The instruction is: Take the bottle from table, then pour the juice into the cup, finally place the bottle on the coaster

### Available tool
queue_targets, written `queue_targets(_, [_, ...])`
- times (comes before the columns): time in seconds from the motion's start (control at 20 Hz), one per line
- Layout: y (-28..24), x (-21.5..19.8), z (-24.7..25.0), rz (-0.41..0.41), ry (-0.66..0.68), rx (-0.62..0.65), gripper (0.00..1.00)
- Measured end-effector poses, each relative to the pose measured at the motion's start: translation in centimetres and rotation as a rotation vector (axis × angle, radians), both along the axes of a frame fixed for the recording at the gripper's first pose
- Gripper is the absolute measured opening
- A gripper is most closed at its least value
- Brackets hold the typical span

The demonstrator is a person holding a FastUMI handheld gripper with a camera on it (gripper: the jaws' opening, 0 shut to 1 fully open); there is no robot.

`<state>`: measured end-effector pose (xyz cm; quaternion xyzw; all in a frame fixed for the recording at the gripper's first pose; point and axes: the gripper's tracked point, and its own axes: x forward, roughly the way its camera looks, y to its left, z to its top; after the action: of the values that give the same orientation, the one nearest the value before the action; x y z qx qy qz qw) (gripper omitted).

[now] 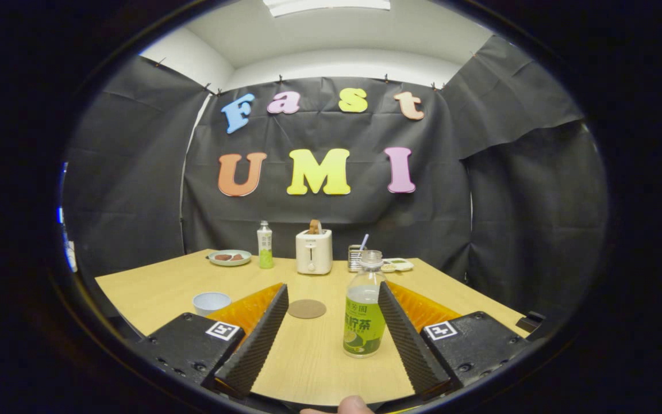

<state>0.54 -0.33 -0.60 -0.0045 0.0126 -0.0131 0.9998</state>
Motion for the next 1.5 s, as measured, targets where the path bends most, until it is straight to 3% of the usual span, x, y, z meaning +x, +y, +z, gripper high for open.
queue_targets(0.65, [-1.2,0.1,-0.4,-0.035,-0.024,0.004,1.0])
queue_targets(1.3, [-5.0,5.6,-2.5,-0.062,0.034,-0.011,1.0])
queue_targets(1.5, [-4.5,7.7,-4.5,-0.018,0.084,-0.007,1.0])
